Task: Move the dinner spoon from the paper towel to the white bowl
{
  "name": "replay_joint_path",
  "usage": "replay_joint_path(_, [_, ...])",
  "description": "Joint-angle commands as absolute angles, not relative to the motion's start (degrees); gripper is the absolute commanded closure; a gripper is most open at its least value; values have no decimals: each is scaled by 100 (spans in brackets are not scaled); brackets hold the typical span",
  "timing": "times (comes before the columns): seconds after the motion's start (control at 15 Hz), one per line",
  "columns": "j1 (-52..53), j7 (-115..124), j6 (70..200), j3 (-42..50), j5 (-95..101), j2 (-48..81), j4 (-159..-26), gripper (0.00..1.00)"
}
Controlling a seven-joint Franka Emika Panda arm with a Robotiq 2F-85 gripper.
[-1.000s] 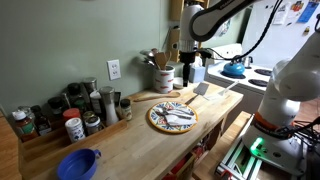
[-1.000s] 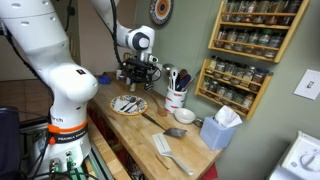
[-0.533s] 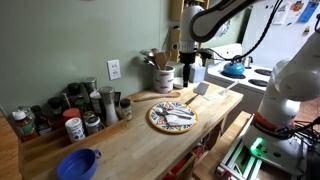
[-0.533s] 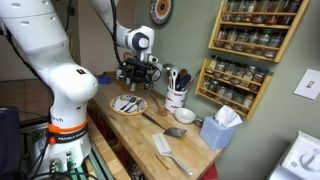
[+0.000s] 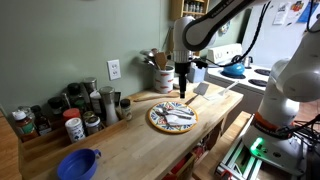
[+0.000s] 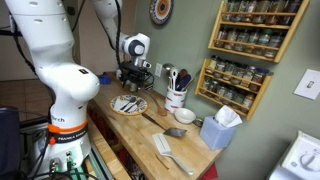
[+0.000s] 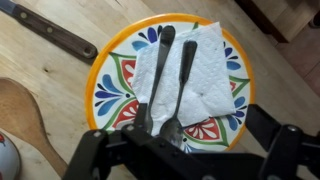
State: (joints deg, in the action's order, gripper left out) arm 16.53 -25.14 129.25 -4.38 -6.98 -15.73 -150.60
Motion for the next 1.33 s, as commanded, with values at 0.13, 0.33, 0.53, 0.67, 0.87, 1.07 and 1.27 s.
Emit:
replay_joint_path(0.13, [1829, -2390, 13875, -767, -1269, -1056, -15246, 0])
replay_joint_path(0.33, [1847, -2013, 14256, -988, -1397, -829, -15373, 0])
replay_joint_path(0.53, [1757, -1845, 14164, -1055, -1216, -815, -15327, 0])
replay_joint_path(0.67, [1757, -1776, 14190, -1099, -1207, -765, -15327, 0])
replay_joint_path(0.87, [1737, -1795, 14190, -1086, -1207, -771, -15291, 0])
replay_joint_path(1.07, [1667, -1736, 14295, -1080, -1080, -485, -15196, 0])
replay_joint_path(1.27, [1593, -1455, 14422, -1134, -879, -291, -15178, 0])
